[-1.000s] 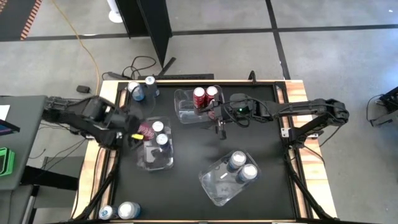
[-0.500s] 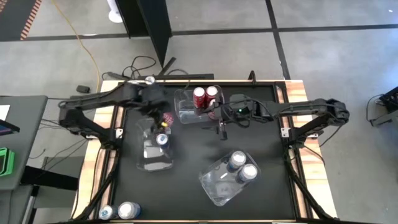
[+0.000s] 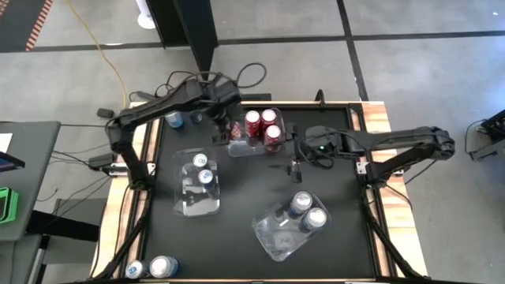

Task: Sort soda cans
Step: Put the red soda can into the top transparent bin

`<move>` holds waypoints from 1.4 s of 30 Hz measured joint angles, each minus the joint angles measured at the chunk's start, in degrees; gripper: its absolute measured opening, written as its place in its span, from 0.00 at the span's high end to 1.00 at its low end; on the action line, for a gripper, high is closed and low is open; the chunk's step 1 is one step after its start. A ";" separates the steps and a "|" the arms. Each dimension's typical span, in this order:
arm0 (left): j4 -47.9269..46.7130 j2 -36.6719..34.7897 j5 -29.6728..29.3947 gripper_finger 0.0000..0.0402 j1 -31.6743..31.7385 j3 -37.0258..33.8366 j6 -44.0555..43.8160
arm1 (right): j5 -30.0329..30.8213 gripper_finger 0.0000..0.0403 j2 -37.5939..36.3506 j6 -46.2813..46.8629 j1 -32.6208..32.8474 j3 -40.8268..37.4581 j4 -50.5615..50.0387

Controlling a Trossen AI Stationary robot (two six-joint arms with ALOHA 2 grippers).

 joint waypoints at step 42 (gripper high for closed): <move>6.32 21.36 2.55 0.25 0.07 11.74 24.37 | 16.81 0.18 -8.06 9.00 14.58 -0.02 -12.51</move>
